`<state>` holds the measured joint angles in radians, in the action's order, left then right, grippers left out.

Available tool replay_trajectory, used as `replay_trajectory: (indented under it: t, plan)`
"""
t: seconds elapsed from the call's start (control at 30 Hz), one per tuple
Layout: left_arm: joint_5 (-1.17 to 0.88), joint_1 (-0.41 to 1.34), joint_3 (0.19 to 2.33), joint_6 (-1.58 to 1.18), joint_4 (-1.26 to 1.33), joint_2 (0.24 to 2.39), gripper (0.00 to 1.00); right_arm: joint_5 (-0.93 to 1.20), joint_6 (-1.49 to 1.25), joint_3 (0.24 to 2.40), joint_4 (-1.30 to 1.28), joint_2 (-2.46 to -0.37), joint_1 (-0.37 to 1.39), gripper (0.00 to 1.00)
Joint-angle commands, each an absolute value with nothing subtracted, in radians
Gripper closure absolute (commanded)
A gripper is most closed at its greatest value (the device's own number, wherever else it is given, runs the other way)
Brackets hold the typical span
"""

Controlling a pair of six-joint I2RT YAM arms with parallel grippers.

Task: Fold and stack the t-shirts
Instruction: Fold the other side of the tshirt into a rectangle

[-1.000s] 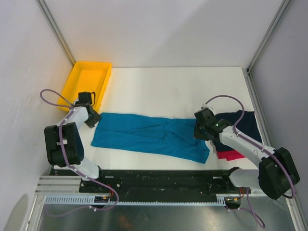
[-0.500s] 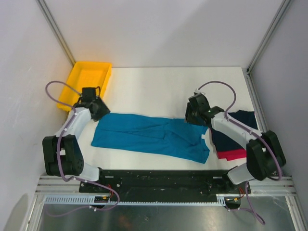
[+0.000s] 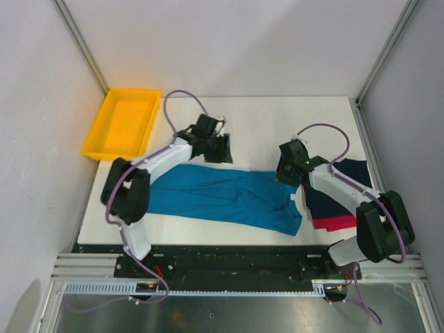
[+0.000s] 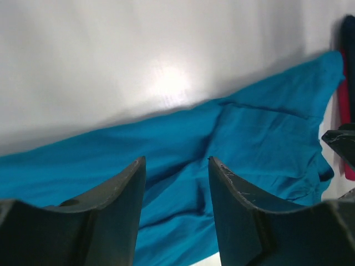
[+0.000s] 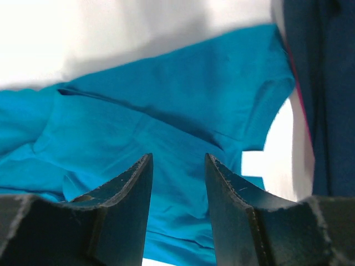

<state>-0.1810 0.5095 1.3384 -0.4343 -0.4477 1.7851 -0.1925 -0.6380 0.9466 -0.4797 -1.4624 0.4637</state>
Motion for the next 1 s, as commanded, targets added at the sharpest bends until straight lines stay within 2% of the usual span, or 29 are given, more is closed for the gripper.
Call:
replay_trajectory:
  t: [0.0, 0.27, 0.67, 0.97]
  plan:
    - [-0.255, 0.592, 1.464, -0.396, -0.422, 1.903, 0.46, -0.155, -0.701, 0.857, -0.479, -1.386, 0.423, 0.53]
    - [-0.302, 0.673, 1.572, -0.395, -0.410, 2.042, 0.43, -0.100, -0.725, 0.756, -0.446, -1.323, 0.380, 0.53]
    - [-0.301, 0.704, 1.595, -0.409, -0.395, 2.120, 0.43, -0.052, -0.749, 0.729, -0.404, -1.329, 0.388, 0.53]
    - [-0.283, 0.711, 1.591, -0.424, -0.387, 2.110, 0.53, -0.041, -0.758, 0.729, -0.380, -1.364, 0.402, 0.53]
